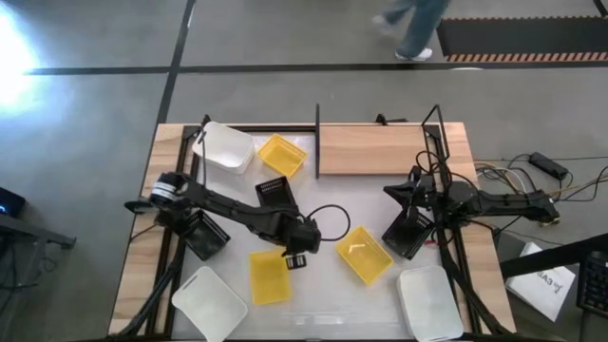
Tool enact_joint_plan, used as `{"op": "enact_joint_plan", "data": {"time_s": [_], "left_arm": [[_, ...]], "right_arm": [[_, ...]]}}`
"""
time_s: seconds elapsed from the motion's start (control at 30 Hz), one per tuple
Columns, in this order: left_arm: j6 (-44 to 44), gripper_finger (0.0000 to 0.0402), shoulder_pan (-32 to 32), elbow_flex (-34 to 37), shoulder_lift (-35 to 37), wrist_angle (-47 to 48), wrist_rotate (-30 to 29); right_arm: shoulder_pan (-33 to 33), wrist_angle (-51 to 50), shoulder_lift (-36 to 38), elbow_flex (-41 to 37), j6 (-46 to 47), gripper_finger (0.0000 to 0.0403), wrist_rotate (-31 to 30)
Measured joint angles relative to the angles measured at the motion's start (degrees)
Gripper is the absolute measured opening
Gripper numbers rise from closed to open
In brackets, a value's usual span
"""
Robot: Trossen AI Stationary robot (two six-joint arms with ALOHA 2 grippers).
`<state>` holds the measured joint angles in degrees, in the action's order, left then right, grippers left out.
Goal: Stack baskets on shelf by color
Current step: Put the center black bin on the shelf
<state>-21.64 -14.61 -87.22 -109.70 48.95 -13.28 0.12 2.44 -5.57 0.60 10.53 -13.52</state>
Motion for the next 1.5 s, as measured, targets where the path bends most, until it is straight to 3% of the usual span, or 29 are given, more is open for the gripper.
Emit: {"op": "enact_joint_plan", "data": {"time_s": [0.13,0.37,0.5,0.67,0.93,1.17,1.33,1.5], "left_arm": [[1.0,0.0134,1.3,0.2,0.3,3.7,-7.0],[-3.5,0.0198,5.2,3.6,0.3,4.8,-5.5],[-3.6,0.0209,5.8,7.2,0.3,1.7,-5.7],[-3.6,0.0163,5.8,8.4,0.2,0.2,-6.8],[-2.1,0.0014,6.0,10.7,0.2,-0.6,-7.1],[3.8,0.0001,3.3,6.1,1.1,-0.2,2.5],[10.2,0.0,2.6,-2.7,2.0,-9.0,9.7],[20.6,0.0,4.3,-8.2,1.2,-20.4,9.9]], "right_arm": [[0.0,0.0,-0.3,0.0,0.0,0.0009,0.0],[0.0,0.0,-1.0,0.0,0.0,0.0009,0.0],[0.0,0.0,-1.2,0.0,0.2,0.0009,0.0],[0.0,-0.1,-1.3,0.0,0.5,0.0009,0.0],[0.0,-0.3,-1.3,0.0,3.6,0.0009,3.0],[0.0,-2.0,-1.4,1.9,5.5,0.0009,13.3],[0.0,-9.2,-1.3,6.0,5.2,0.0009,13.9],[0.9,-19.6,-1.2,12.0,5.5,0.0009,13.6]]}}
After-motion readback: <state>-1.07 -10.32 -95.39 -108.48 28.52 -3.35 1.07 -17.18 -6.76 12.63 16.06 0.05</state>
